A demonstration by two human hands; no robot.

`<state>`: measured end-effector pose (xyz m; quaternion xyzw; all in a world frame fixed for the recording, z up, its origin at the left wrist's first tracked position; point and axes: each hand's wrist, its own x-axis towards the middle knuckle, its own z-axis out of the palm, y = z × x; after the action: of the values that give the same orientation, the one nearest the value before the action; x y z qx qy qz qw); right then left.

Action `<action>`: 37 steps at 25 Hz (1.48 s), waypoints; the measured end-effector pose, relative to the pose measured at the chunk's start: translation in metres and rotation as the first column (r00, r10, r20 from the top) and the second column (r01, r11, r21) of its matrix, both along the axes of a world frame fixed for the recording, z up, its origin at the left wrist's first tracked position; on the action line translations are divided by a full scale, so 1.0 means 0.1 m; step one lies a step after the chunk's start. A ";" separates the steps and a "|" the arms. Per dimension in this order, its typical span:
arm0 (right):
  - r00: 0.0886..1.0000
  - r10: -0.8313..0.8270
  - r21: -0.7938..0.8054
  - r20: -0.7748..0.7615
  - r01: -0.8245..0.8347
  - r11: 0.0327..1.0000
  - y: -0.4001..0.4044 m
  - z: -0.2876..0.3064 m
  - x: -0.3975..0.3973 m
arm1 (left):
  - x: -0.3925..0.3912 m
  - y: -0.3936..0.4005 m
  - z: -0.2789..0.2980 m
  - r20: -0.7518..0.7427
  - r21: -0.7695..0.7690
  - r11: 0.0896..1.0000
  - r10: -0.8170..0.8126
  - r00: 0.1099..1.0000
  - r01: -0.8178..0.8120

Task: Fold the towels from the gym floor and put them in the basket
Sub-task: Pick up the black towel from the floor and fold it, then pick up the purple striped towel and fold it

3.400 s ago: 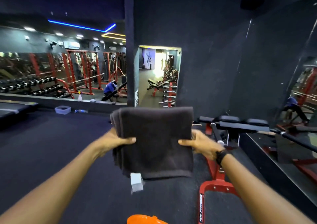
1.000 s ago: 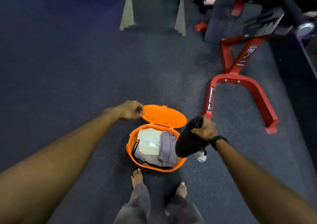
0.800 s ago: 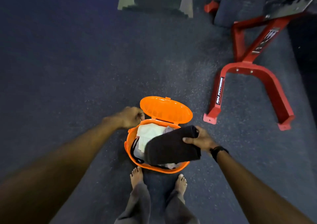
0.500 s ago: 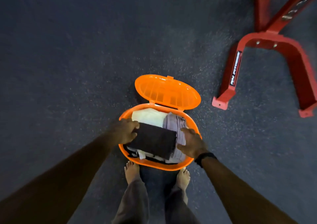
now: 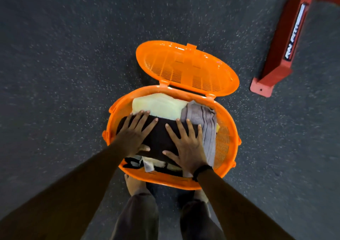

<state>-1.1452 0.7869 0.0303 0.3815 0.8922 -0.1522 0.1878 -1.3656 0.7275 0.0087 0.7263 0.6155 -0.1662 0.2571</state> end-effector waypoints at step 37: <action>0.756 -0.272 0.082 -0.595 0.394 0.915 2.36 8.66 1.13 | 0.42 1.87 8.64 0.488 0.642 0.564 0.223 0.844 -0.520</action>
<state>-1.0322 1.0231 0.8960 0.4884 0.8346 -0.1991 -0.1588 -1.3239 0.9150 0.8723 0.6334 0.7116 0.2967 0.0672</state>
